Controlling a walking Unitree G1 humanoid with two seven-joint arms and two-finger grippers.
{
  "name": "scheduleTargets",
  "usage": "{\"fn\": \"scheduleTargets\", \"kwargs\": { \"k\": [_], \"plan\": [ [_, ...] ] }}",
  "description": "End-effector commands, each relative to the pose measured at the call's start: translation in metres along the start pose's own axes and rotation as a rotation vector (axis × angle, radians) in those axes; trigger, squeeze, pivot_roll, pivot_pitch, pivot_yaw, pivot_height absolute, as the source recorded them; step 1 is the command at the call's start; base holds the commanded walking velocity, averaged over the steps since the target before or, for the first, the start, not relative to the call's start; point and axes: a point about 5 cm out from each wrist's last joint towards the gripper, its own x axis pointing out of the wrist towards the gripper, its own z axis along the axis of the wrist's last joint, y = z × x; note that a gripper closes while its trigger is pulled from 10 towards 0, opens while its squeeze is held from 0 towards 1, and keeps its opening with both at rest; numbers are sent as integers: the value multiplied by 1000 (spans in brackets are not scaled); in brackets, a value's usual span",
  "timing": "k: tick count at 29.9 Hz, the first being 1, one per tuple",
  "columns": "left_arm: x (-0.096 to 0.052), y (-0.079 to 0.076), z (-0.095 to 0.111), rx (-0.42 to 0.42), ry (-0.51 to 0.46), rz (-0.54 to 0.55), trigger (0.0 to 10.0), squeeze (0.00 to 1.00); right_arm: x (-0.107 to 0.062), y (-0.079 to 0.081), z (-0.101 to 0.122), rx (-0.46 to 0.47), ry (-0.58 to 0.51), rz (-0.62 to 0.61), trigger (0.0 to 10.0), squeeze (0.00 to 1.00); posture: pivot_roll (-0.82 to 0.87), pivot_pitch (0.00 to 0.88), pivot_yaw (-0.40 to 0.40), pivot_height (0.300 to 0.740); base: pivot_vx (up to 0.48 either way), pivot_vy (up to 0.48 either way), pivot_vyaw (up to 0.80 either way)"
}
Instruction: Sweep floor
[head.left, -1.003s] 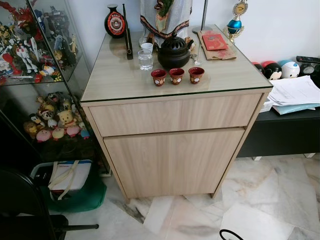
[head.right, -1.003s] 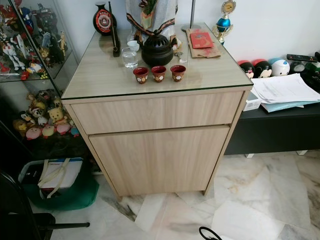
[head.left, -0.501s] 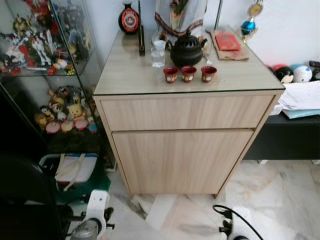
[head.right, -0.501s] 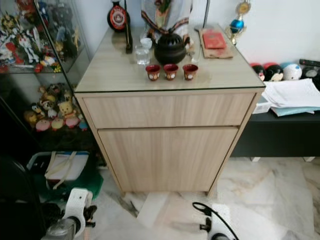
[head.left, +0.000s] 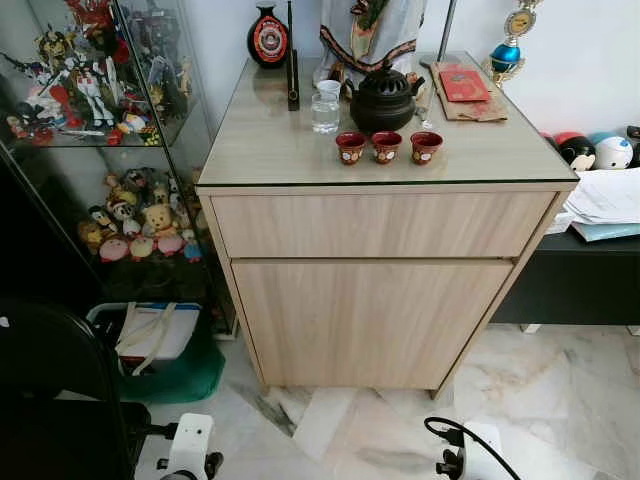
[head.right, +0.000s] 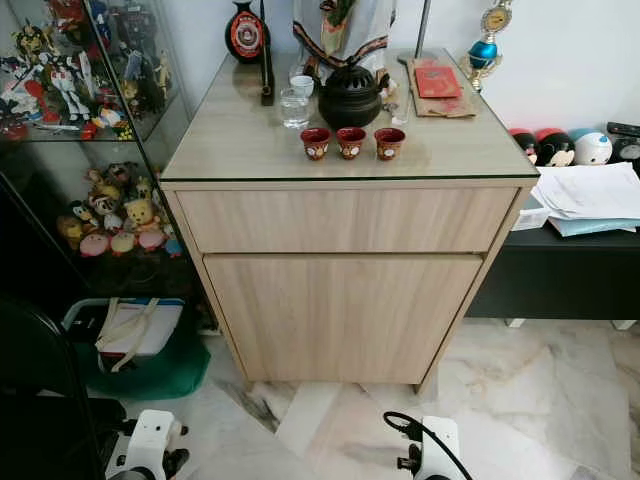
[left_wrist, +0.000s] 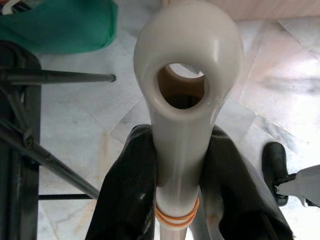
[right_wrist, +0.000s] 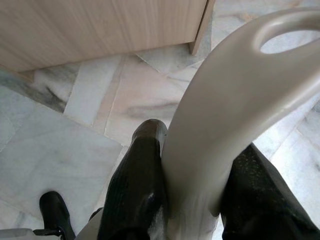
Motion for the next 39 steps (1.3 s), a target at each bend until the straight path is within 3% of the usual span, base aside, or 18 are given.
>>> {"fn": "scheduleTargets", "kwargs": {
  "k": [1, 9, 33, 39],
  "plan": [
    [-3, 10, -3, -4, 0, 32, 10000, 0, -1, -3, -6, 15, 22, -12, 10000, 0, -133, 0, 6, 740, 0, 0, 0],
    [-4, 13, -6, -16, 10, 44, 10000, 0, -2, -1, -6, 4, 17, 0, 10000, 0, -129, 0, 7, 740, 0, 0, 0],
    [0, 3, 3, -7, -27, 4, 10000, 0, -5, -5, -16, -7, 49, 11, 10000, 0, -128, 0, 11, 740, 0, 0, 800],
    [0, 1, 5, -7, -40, 0, 10000, 0, -8, -14, -25, -13, 74, 6, 10000, 0, -127, 0, 11, 740, 0, 0, 800]
  ]
}}
